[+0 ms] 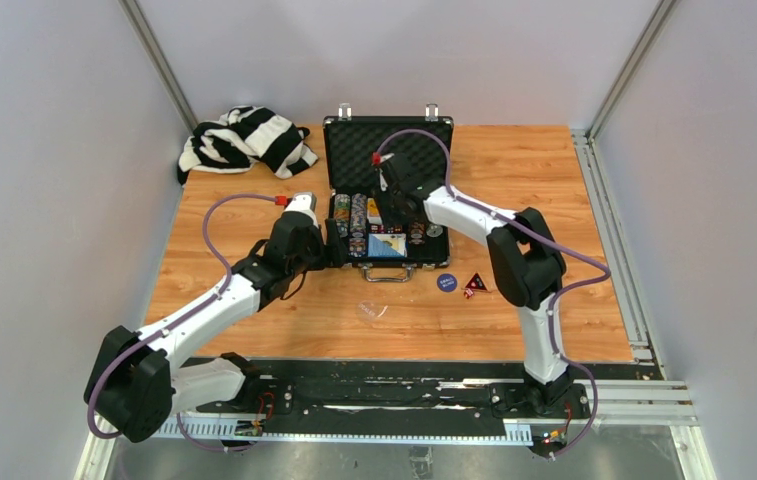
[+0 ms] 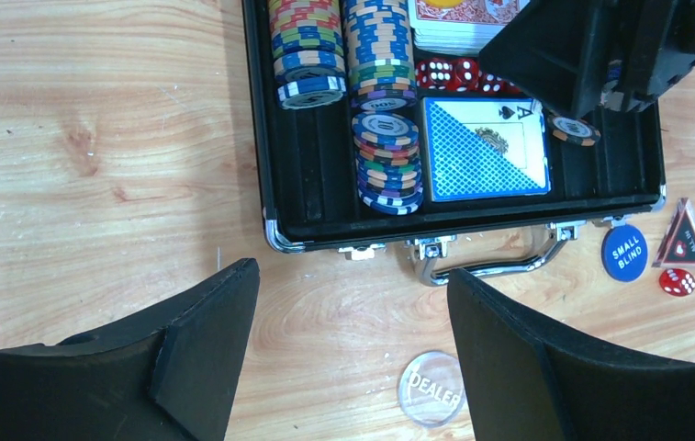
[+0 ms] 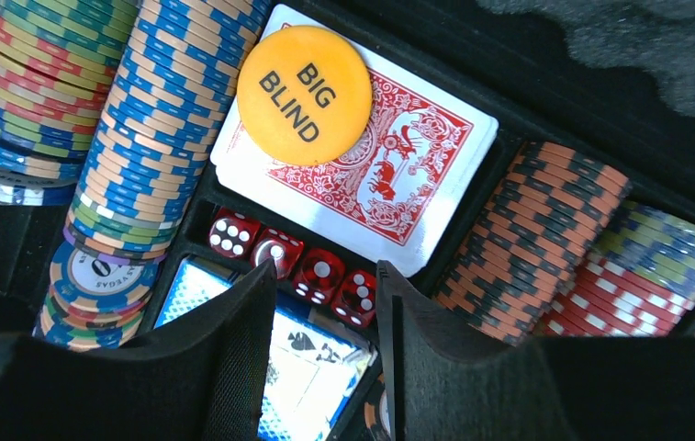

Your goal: Pack up texas hold em set

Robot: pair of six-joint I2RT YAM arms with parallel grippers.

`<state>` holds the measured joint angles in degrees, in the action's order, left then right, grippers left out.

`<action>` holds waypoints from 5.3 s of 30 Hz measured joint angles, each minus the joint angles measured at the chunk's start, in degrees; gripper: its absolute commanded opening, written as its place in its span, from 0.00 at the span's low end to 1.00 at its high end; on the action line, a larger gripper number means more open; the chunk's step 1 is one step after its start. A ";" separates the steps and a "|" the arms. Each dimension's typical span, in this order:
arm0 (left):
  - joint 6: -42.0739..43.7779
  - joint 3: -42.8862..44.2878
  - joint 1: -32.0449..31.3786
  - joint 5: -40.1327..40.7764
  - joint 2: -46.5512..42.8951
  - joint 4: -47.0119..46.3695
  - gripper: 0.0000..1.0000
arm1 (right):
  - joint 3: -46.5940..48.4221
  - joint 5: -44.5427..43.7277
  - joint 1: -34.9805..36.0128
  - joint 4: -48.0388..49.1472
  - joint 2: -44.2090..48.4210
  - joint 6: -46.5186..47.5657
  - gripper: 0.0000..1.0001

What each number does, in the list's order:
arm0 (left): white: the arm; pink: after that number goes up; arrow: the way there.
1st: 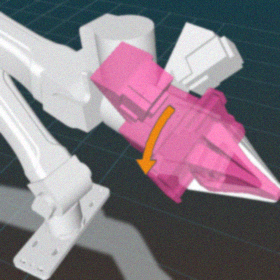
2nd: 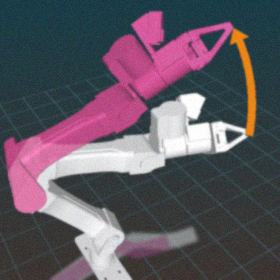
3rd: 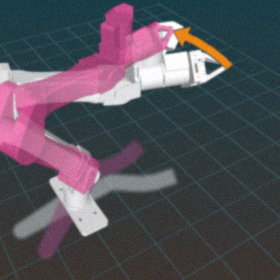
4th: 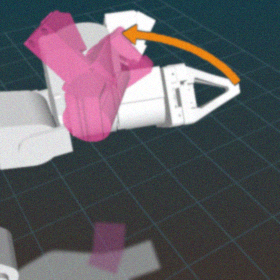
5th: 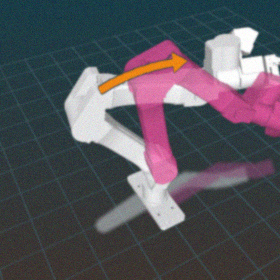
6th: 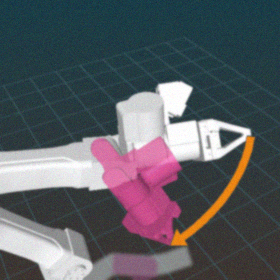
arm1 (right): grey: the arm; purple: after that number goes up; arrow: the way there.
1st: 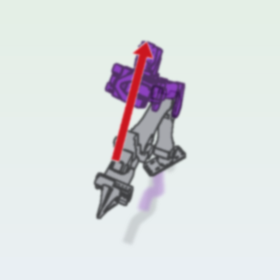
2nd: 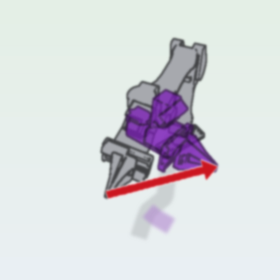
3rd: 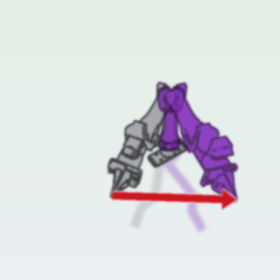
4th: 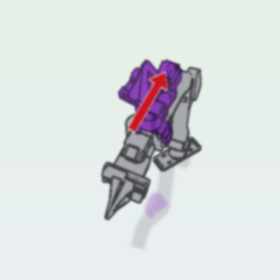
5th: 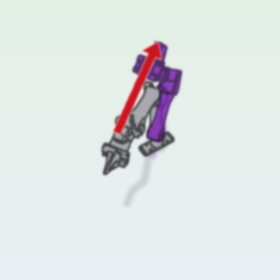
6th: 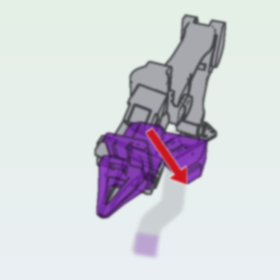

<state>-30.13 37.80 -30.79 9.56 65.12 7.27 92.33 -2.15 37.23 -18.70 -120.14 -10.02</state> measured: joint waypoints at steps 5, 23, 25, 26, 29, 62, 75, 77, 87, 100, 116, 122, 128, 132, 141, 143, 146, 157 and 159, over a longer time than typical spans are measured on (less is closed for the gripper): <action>-0.02 0.00 0.02 -0.50 0.00 -0.02 0.79 | -0.79 -1.07 0.00 -0.48 3.78 0.81 0.43; -0.35 0.28 -5.99 -1.97 5.40 -2.47 0.82 | -43.85 -8.98 -0.28 0.22 42.69 -2.23 0.57; -0.50 0.52 -6.54 -2.21 6.29 -2.62 0.82 | -46.95 -9.38 -0.28 0.15 44.50 -2.82 0.57; -0.52 0.52 -6.60 -2.25 6.43 -2.62 0.82 | -48.39 -9.62 -0.28 0.09 45.33 -3.17 0.57; -0.68 0.55 -6.60 -2.23 6.36 -2.82 0.82 | -51.49 -10.08 -0.52 -0.33 46.90 -4.00 0.57; -0.68 0.55 -6.64 -1.62 5.53 -2.86 0.82 | -55.95 -7.19 -3.58 5.25 42.95 -5.29 0.14; -0.44 0.83 -6.64 -0.70 5.55 -1.36 0.81 | -46.75 -3.69 -3.67 2.05 44.06 -4.68 0.12; -0.42 0.87 -6.64 -0.31 5.55 -1.01 0.81 | -42.86 -3.10 -3.67 2.05 42.40 -4.26 0.12; -0.04 0.87 -5.77 0.11 5.09 -0.04 0.81 | -22.93 0.31 -3.76 1.64 23.74 -2.10 0.13; 1.01 0.87 -4.55 0.07 3.91 -0.02 0.81 | -7.80 1.09 -3.74 -1.79 9.09 1.44 0.13; 1.20 0.87 -4.20 -0.37 3.91 -0.04 0.81 | -4.55 3.13 -3.21 -2.51 5.49 3.04 0.50; 1.20 0.87 -4.15 -0.46 3.91 -0.04 0.81 | -4.66 2.95 -3.10 -2.78 6.16 3.69 0.09; 1.20 0.87 -4.15 -0.81 3.91 -0.04 0.81 | -4.92 2.80 -2.86 -2.56 7.10 3.15 0.04; 1.20 0.87 -4.15 -1.03 3.91 -0.04 0.81 | -5.14 2.62 -2.73 -2.43 6.86 2.89 0.04; 1.20 0.85 -4.15 -0.98 3.67 -0.04 0.81 | -5.53 1.81 -2.73 -0.66 3.45 2.49 0.03; 1.20 0.85 -4.15 -0.98 3.67 -0.04 0.82 | -5.68 1.57 -2.73 -0.31 3.85 2.49 0.03; 1.20 0.85 -4.15 -0.98 3.67 -0.04 0.84 | -8.46 1.46 -2.71 0.39 6.29 2.54 0.05; 2.34 0.46 -4.35 -1.77 2.43 -0.44 0.98 | -29.94 0.17 -2.45 4.20 36.30 1.55 0.67; 2.25 0.33 -4.83 -1.62 2.54 -0.46 0.99 | -34.27 -0.33 -2.45 3.54 39.15 0.96 0.72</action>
<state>-27.88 38.13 -35.62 7.94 67.66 6.81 58.06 -2.48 34.79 -15.16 -80.99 -9.06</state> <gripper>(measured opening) 0.983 0.633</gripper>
